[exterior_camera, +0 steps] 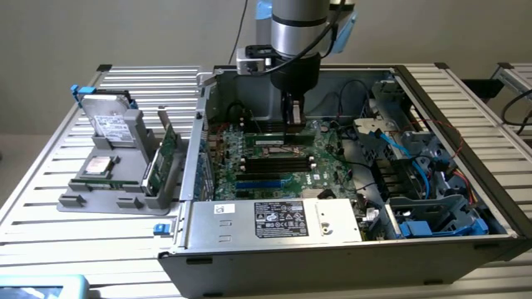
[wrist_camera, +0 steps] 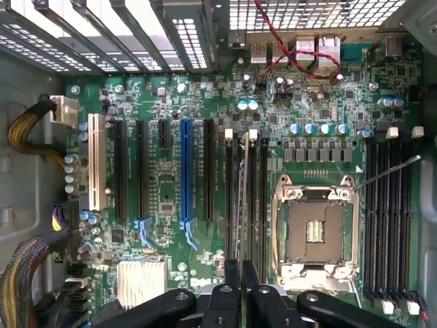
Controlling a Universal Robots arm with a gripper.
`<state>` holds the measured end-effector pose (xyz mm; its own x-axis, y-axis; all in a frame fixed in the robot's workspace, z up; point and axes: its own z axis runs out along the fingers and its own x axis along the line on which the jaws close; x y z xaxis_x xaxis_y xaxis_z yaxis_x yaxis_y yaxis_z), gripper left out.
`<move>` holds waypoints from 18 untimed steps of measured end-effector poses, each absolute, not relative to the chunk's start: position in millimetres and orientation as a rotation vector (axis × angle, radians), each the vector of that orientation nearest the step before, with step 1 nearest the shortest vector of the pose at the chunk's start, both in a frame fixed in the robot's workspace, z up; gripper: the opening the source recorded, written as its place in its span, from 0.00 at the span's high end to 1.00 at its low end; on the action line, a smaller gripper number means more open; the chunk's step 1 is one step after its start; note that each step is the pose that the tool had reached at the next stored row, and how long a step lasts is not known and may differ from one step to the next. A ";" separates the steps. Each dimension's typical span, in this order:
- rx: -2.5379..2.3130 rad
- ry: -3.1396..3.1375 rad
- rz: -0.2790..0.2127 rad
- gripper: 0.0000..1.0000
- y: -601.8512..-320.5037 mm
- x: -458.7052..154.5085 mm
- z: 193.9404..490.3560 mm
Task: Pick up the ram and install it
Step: 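Insert the ram into the slot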
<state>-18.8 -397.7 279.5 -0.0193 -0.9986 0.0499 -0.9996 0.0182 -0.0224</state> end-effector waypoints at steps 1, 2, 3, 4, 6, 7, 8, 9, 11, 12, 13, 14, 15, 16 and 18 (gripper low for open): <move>2.186 -2.227 0.079 0.87 -397.8 -18.8 278.1; 2.186 -2.227 0.079 0.87 -397.8 -18.8 276.8; 2.186 -2.227 0.079 0.87 -397.8 -18.8 275.6; 2.186 -2.226 0.079 0.87 -397.9 -18.8 274.2; 2.187 -2.226 0.079 0.87 -398.0 -18.6 271.8; 2.187 -2.225 0.079 0.87 -398.1 -18.5 270.9; 2.187 -2.225 0.078 0.87 -398.2 -18.5 269.9; 2.187 -2.224 0.078 0.87 -398.5 -18.3 269.1; 2.187 -2.223 0.076 0.87 -399.0 -18.1 267.6; 2.187 -2.223 0.075 0.87 -399.2 -18.0 266.8; 2.187 -2.223 0.075 0.87 -399.4 -18.0 266.0; 2.187 -2.222 0.074 0.87 -399.9 -18.0 265.5; 2.187 -2.221 0.074 0.87 -400.5 -18.0 265.1; 2.187 -2.221 0.073 0.87 -401.1 -17.9 264.6; 2.187 -2.219 0.072 0.87 -402.2 -18.0 263.8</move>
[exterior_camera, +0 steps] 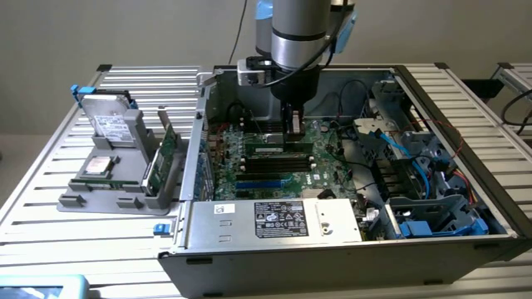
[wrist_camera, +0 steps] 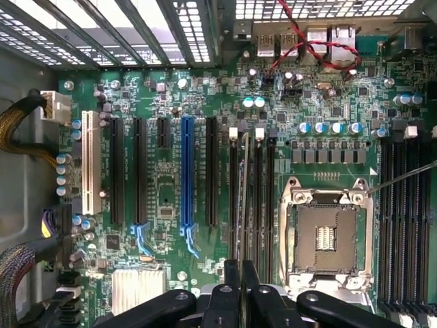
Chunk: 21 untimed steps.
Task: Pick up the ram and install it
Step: 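Insert the ram into the slot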
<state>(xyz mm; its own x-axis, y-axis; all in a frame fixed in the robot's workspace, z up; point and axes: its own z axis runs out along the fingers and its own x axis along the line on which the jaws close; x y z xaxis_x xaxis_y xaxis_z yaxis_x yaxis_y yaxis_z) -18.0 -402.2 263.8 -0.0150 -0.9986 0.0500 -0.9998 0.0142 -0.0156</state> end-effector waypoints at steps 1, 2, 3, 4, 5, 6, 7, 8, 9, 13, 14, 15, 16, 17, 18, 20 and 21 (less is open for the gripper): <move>2.188 -2.219 0.072 0.87 -402.9 -18.0 263.4; 2.188 -2.219 0.071 0.87 -403.0 -18.0 262.4; 2.188 -2.218 0.072 0.87 -403.0 -17.9 261.3; 2.188 -2.217 0.072 0.87 -403.0 -17.7 260.0; 2.188 -2.216 0.073 0.87 -403.0 -17.6 258.7; 2.188 -2.215 0.074 0.87 -403.0 -17.4 257.2; 2.188 -2.215 0.075 0.87 -403.0 -17.3 256.1; 2.188 -2.214 0.076 0.87 -403.0 -17.3 255.2; 2.188 -2.213 0.076 0.87 -403.1 -17.3 254.4; 2.190 -2.210 0.078 0.87 -403.4 -17.3 252.3; 2.190 -2.209 0.079 0.87 -403.5 -17.3 251.7; 2.191 -2.208 0.080 0.87 -403.5 -17.2 251.0; 2.190 -2.206 0.082 0.87 -403.5 -17.2 250.4; 2.189 -2.204 0.084 0.87 -403.5 -17.3 249.8; 2.190 -2.203 0.086 0.87 -403.5 -17.3 249.4; 2.190 -2.202 0.086 0.87 -403.5 -17.3 249.4; 2.190 -2.202 0.086 0.87 -403.5 -17.3 249.4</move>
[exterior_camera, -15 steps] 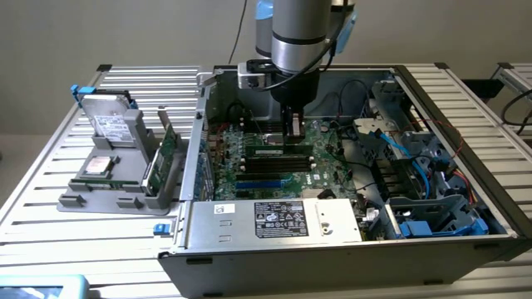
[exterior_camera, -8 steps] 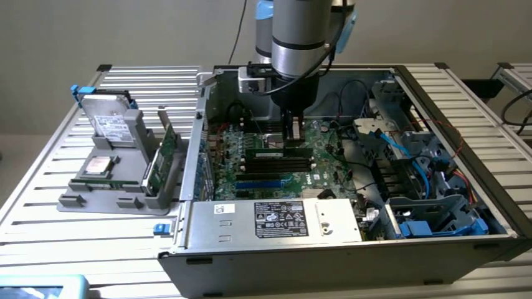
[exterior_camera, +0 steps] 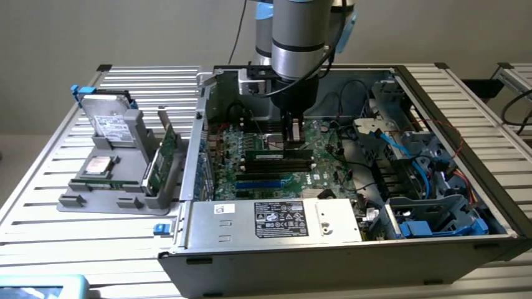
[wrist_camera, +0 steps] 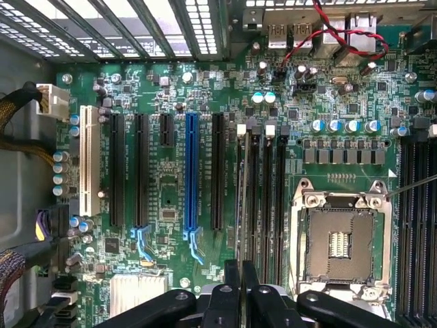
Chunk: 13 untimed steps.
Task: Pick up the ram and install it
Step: 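Insert the ram into the slot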
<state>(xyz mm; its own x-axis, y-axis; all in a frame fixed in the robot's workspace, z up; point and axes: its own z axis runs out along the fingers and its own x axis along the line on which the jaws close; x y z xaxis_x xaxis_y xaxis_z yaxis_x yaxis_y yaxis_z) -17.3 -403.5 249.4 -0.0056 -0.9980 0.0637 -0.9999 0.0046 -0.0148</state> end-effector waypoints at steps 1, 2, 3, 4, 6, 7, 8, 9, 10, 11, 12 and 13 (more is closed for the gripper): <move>2.191 -2.202 0.086 0.87 -403.5 -17.3 249.4; 2.191 -2.202 0.086 0.87 -403.1 -17.3 249.2; 2.191 -2.202 0.086 0.87 -402.5 -17.3 249.0; 2.192 -2.200 0.086 0.87 -402.4 -17.2 248.9; 2.195 -2.198 0.086 0.87 -402.2 -17.2 248.5; 2.195 -2.197 0.087 0.87 -402.1 -17.2 248.6; 2.195 -2.197 0.087 0.87 -402.1 -17.2 248.6; 2.195 -2.197 0.087 0.87 -402.1 -17.3 248.6; 2.195 -2.197 0.087 0.87 -402.1 -17.3 248.6; 2.195 -2.196 0.087 0.87 -402.1 -17.2 248.5; 2.197 -2.195 0.087 0.87 -402.1 -17.2 248.4; 2.199 -2.193 0.087 0.87 -402.1 -17.2 248.4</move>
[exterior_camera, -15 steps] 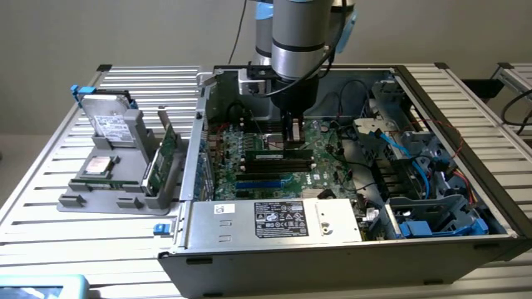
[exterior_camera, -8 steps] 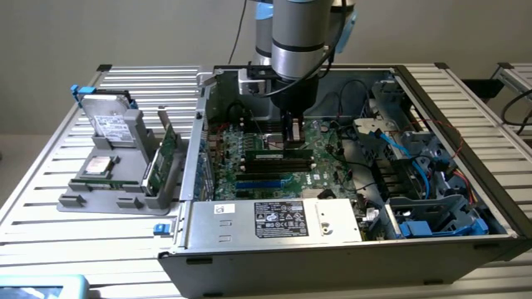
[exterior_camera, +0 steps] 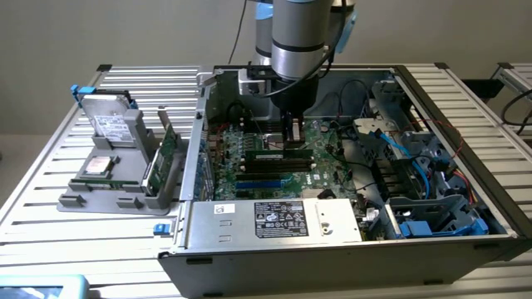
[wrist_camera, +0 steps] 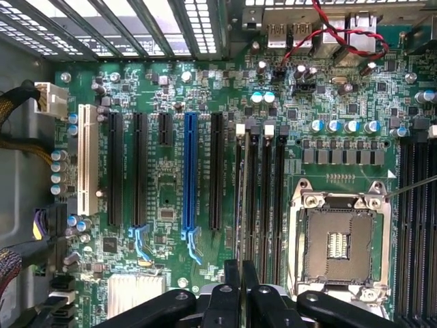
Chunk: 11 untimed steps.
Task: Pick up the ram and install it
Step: 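Insert the ram into the slot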
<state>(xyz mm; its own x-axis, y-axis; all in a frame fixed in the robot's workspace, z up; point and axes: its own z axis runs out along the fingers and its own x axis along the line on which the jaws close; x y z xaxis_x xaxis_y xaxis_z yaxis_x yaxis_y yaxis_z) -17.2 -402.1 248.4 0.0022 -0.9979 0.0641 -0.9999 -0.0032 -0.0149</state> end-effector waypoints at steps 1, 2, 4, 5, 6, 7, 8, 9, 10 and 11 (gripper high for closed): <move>2.201 -2.192 0.087 0.87 -402.1 -17.3 248.3; 2.202 -2.191 0.087 0.87 -402.1 -17.3 248.2; 2.202 -2.190 0.087 0.87 -402.1 -17.2 248.2; 2.202 -2.190 0.087 0.87 -401.9 -17.2 248.1; 2.201 -2.189 0.090 0.87 -400.8 -17.3 247.7; 2.199 -2.186 0.095 0.87 -399.4 -17.3 247.2; 2.197 -2.185 0.097 0.87 -398.8 -17.2 246.7; 2.197 -2.184 0.099 0.87 -398.6 -17.2 246.0; 2.195 -2.182 0.103 0.87 -398.6 -17.2 245.4; 2.193 -2.180 0.107 0.87 -398.6 -17.2 244.6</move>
<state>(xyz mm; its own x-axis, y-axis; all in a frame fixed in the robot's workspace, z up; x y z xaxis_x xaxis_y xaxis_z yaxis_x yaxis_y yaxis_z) -17.2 -398.6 244.6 0.0053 -0.9965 0.0829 -0.9999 -0.0066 -0.0148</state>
